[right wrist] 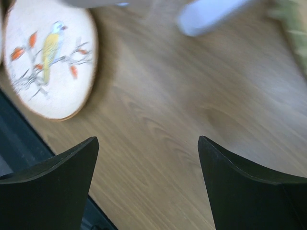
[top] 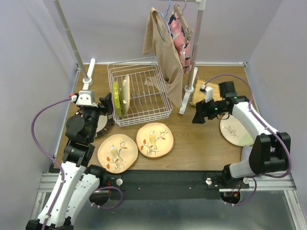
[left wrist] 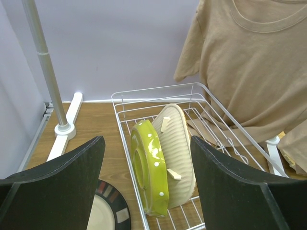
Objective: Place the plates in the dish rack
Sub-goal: Grab a plate with the right arm
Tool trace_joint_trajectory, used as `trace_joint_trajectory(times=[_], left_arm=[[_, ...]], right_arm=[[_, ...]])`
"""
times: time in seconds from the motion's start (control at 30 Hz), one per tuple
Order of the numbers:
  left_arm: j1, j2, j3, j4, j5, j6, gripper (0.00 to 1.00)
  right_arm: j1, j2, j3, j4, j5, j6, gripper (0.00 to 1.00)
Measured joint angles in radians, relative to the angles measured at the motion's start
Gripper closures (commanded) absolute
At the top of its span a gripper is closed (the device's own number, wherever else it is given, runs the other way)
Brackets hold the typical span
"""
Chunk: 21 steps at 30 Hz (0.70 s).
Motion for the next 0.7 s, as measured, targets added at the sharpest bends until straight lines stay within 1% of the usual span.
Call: trace_joint_trajectory(times=[0.13,0.2,0.3,0.5,0.6,0.7], left_arm=[[0.000,0.002,0.000,0.003,0.010,0.003,0.19],[0.000,0.003,0.000,0.003,0.015,0.004,0.19],[0.000,0.005,0.000,0.003,0.019,0.005,0.19],[0.000,0.006,0.000,0.006,0.021,0.006,0.19],[0.000,0.007,0.000,0.010,0.022,0.006,0.19],[0.000,0.014,0.000,0.011,0.024,0.006,0.19]], right_arm=[[-0.183,0.005,0.017,0.003,0.031,0.008,0.08],[-0.247,0.013,0.030,0.005,0.050,0.012,0.07],[-0.307,0.040,0.066,0.006,0.085,0.019,0.07],[-0.396,0.117,0.140,0.019,0.154,0.011,0.08],[-0.408,0.140,0.142,0.021,0.195,-0.041,0.09],[-0.407,0.166,0.142,0.022,0.234,-0.135,0.09]])
